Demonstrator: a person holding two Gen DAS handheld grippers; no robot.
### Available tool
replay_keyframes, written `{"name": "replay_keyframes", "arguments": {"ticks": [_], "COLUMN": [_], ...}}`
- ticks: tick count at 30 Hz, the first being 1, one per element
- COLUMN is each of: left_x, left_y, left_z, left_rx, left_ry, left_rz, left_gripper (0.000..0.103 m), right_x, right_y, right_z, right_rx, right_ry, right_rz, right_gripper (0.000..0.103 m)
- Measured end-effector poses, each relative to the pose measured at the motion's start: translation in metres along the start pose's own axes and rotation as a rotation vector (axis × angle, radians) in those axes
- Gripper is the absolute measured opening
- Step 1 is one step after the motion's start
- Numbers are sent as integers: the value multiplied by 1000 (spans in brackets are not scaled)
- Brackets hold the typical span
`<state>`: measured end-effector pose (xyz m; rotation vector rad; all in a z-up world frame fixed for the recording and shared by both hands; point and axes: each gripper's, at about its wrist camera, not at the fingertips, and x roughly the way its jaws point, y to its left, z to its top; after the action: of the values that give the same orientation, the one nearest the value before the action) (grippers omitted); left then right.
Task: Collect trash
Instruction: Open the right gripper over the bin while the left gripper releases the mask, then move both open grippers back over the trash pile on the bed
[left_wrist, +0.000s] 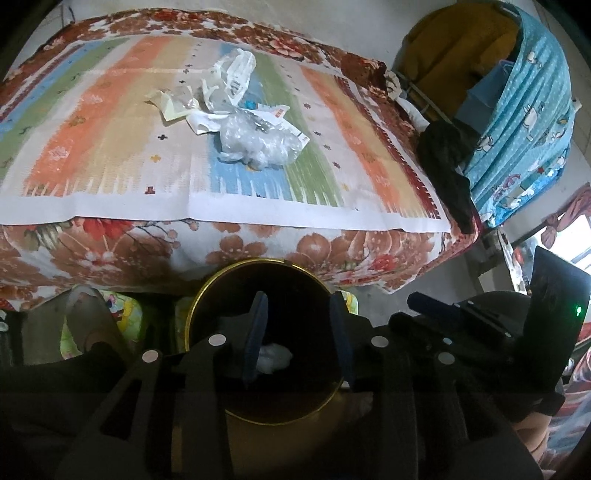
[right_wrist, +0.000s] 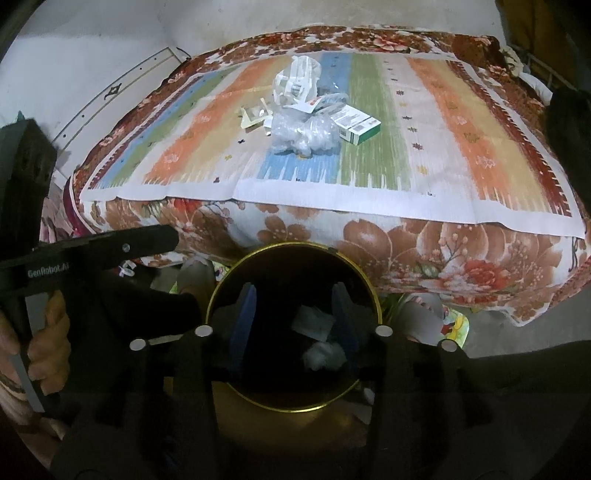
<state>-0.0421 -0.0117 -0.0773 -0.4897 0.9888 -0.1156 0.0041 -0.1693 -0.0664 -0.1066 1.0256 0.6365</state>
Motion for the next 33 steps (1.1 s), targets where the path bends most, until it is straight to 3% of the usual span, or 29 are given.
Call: {"name": "replay_keyframes", "arguments": {"ticks": [5, 9, 14, 21, 23, 27, 33], "left_x": [-6, -14, -27, -36, -40, -45, -43], "left_y": [2, 7, 7, 14, 12, 11, 31], "left_z": [4, 13, 30, 53, 60, 78, 112], "left_rx": [6, -10, 27, 44, 75, 128, 65], "left_ry": [-23, -23, -86, -113, -121, -155, -161], "left_rz": [18, -52, 48, 112, 124, 202, 236], "left_gripper": [41, 46, 54, 62, 68, 73, 79], "right_x": [4, 2, -2, -3, 0, -9, 0], "right_y": [-7, -8, 4, -5, -7, -9, -8], "right_z": [11, 19, 35, 73, 83, 103, 130], "right_rx": [44, 66, -27, -55, -62, -68, -75], "right_ry": [11, 16, -4, -32, -45, -136, -150], "right_rz": [58, 119, 66, 28, 23, -47, -33], "right_gripper": [48, 53, 58, 66, 68, 70, 73]}}
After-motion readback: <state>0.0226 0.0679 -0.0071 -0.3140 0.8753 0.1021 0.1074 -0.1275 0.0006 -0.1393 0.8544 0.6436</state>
